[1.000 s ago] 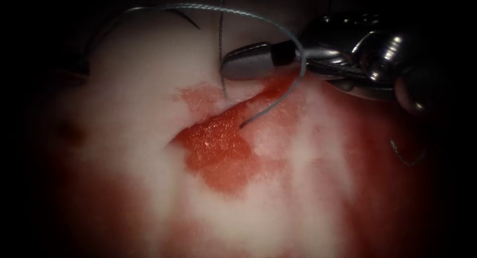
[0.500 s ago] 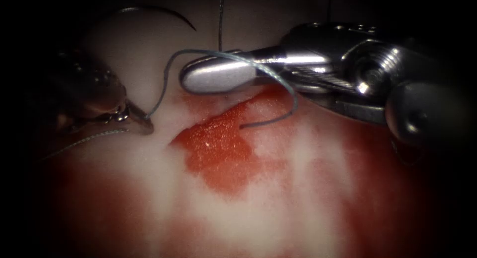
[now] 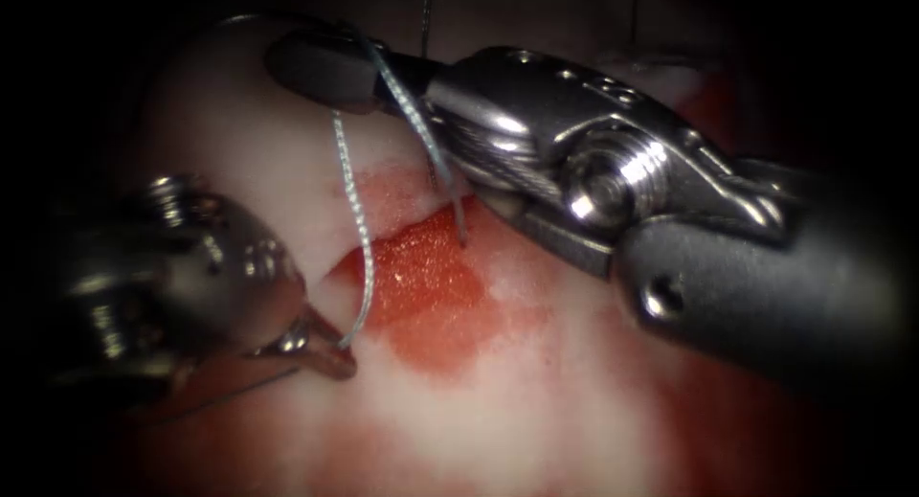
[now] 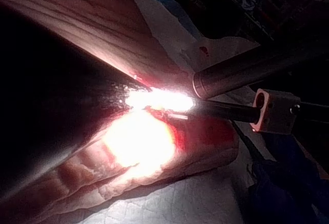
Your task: Wound Closure
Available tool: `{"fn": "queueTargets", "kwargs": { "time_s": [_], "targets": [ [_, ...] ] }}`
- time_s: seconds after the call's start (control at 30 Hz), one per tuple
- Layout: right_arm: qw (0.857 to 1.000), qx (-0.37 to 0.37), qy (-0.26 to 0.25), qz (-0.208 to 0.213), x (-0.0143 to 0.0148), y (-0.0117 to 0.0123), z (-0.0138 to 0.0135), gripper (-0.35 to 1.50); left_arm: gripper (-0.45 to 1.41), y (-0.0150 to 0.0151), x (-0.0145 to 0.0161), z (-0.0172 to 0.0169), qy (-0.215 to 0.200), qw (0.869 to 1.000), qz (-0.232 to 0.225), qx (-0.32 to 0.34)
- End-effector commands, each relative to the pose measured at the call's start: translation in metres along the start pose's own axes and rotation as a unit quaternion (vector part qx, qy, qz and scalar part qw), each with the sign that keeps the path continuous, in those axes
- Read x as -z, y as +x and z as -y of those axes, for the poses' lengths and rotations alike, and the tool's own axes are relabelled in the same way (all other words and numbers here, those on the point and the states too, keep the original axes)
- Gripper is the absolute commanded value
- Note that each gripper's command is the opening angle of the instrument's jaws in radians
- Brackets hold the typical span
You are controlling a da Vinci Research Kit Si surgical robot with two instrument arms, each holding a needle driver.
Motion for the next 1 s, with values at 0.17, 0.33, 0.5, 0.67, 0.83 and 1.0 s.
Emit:
{"fn": "queueTargets", "kwargs": {
  "time_s": [0.17, 0.33, 0.5, 0.67, 0.83, 1.0],
  "targets": [
    [0.987, 0.123, -0.011, 0.098, -0.0025, -0.0003, 0.0014, -0.35, -0.45, -0.0021, 0.002, 0.0007, -0.005, 0.999, 0.011, -0.031],
    [0.962, 0.19, 0.045, 0.193, -0.0023, -0.0008, 0.0011, -0.35, -0.45, -0.0024, 0.0064, -0.0003, -0.067, 0.995, 0.036, -0.059],
    [0.91, 0.252, 0.17, 0.282, -0.0011, -0.0004, -0.0001, -0.35, -0.45, -0.0019, 0.0111, -0.0036, -0.211, 0.972, 0.03, -0.1],
    [0.881, 0.282, 0.259, 0.278, -0.0002, -0.0007, -0.0009, -0.35, -0.45, -0.0009, 0.0138, -0.0068, -0.272, 0.955, 0.032, -0.111],
    [0.884, 0.22, 0.341, 0.23, 0.0005, -0.001, -0.0007, -0.35, -0.45, -0.0008, 0.0133, -0.0085, -0.281, 0.954, 0.044, -0.093],
    [0.91, 0.056, 0.394, 0.117, -0.0001, -0.0014, -0.0005, -0.35, -0.45, -0.0006, 0.0088, -0.0087, -0.214, 0.971, 0.064, -0.088]
  ]
}}
